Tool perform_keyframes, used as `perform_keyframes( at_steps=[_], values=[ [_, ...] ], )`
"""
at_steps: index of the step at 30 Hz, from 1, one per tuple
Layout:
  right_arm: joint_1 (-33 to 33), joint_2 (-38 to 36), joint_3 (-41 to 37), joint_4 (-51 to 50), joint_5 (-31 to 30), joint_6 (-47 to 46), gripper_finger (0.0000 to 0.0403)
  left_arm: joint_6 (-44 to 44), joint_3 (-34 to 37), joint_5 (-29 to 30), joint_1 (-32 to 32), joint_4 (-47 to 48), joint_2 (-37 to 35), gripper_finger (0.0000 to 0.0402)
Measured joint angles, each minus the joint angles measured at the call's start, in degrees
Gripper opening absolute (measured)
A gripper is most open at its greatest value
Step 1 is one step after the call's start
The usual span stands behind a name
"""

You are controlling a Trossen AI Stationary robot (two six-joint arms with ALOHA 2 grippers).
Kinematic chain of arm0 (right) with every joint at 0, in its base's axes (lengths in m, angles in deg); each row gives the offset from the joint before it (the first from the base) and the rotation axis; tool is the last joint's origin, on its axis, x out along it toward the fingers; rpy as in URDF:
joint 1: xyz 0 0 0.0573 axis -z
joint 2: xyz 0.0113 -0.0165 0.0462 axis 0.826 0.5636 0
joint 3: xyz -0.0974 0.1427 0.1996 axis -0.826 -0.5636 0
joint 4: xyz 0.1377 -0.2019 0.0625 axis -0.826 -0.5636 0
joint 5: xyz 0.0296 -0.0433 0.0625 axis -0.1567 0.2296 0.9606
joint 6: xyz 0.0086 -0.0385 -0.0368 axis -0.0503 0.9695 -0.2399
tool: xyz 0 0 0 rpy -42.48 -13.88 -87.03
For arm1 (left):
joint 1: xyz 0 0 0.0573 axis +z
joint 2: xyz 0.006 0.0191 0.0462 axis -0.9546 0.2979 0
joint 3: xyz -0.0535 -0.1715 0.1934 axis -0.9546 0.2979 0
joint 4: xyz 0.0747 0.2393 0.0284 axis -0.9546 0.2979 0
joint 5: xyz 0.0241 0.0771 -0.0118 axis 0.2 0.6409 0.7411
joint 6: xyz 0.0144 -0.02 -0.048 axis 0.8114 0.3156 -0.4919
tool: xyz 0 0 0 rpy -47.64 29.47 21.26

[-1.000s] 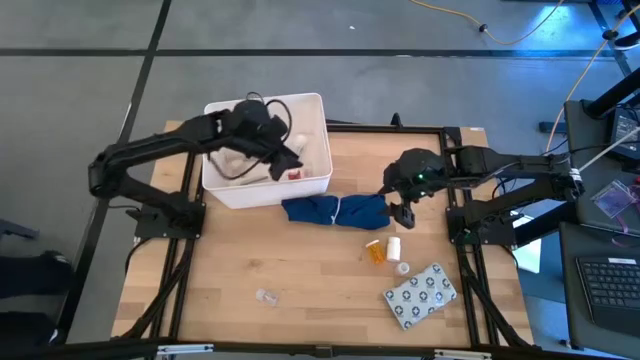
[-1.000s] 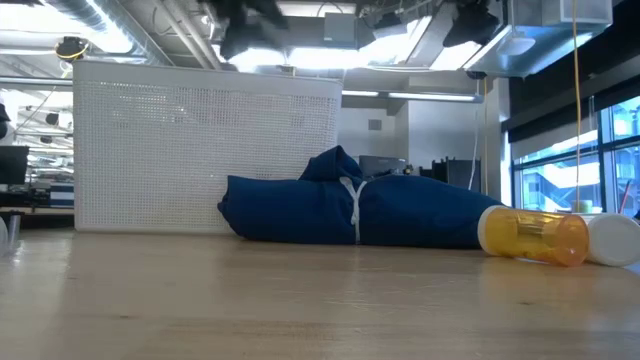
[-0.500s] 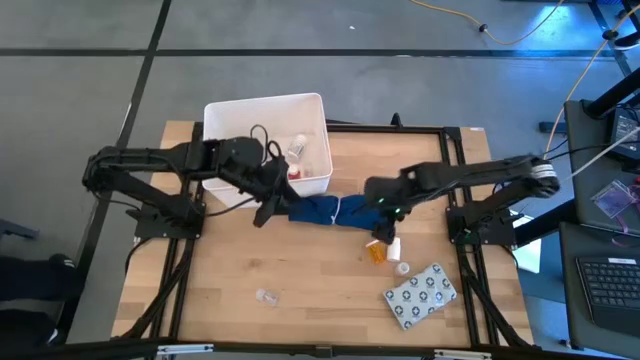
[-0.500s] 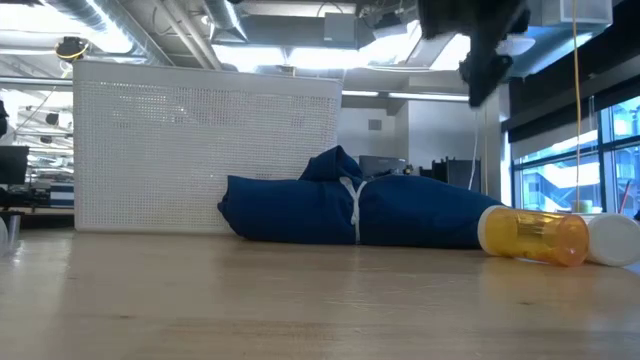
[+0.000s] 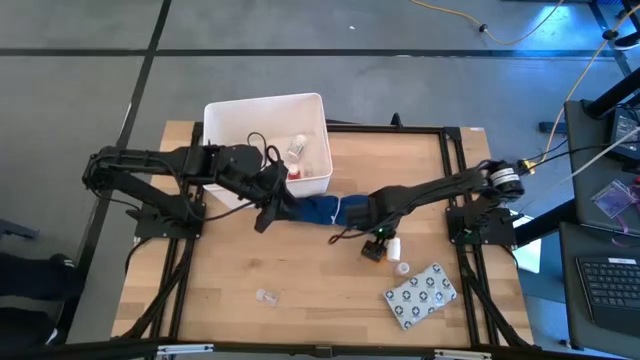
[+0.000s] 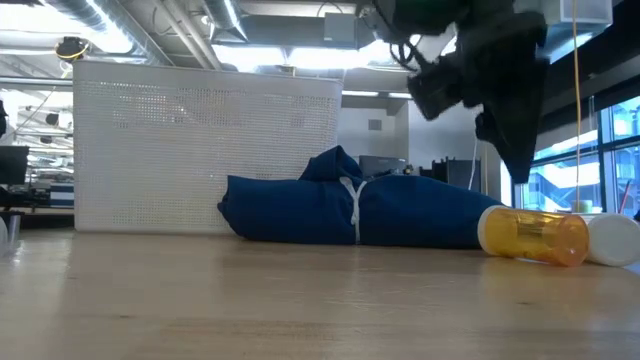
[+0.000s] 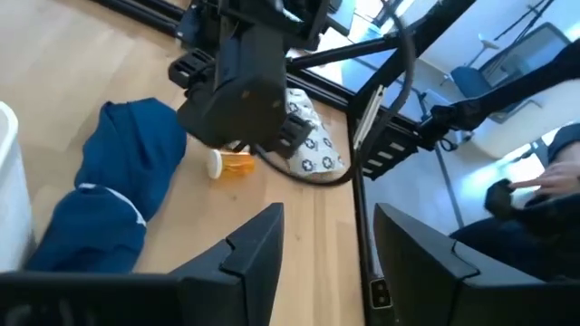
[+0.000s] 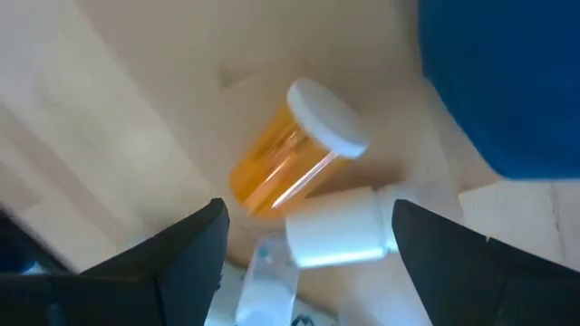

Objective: Pick & place medical supplies in basket/bin
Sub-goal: Put the orange pill bottle into the white container

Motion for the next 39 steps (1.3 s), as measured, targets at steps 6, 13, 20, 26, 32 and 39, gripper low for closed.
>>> perform_keyframes(
  at_steps=[6, 13, 20, 26, 32, 39],
  values=[
    [-0.9, 4.5, 0.0, 3.2, -1.4, 0.0, 0.0309, -2.4, 0.0, -0.1, -1.7, 0.6, 0.0, 0.0164],
    [-0.9, 8.5, 0.0, 3.8, -0.7, 1.4, 0.0309, -4.4, 0.0, -0.1, -5.2, 2.3, 0.0, 0.0164],
    [-0.8, 10.3, 0.0, 5.9, -0.4, 3.5, 0.0283, -5.5, 0.5, 3.0, -9.5, 3.7, 0.2, 0.0164],
    [-0.7, 10.4, 0.1, 7.0, -0.3, 5.6, 0.0232, -5.5, 0.5, 8.0, -12.3, 3.9, 0.5, 0.0160],
    [-0.7, 10.4, 0.1, 7.0, -0.3, 8.2, 0.0205, -7.5, 0.5, 11.0, -13.4, 3.9, 0.5, 0.0159],
    [-0.8, 10.5, 3.9, 3.3, -0.4, 13.8, 0.0208, -8.4, 0.5, 17.2, -13.4, 3.9, 0.5, 0.0159]
  ],
)
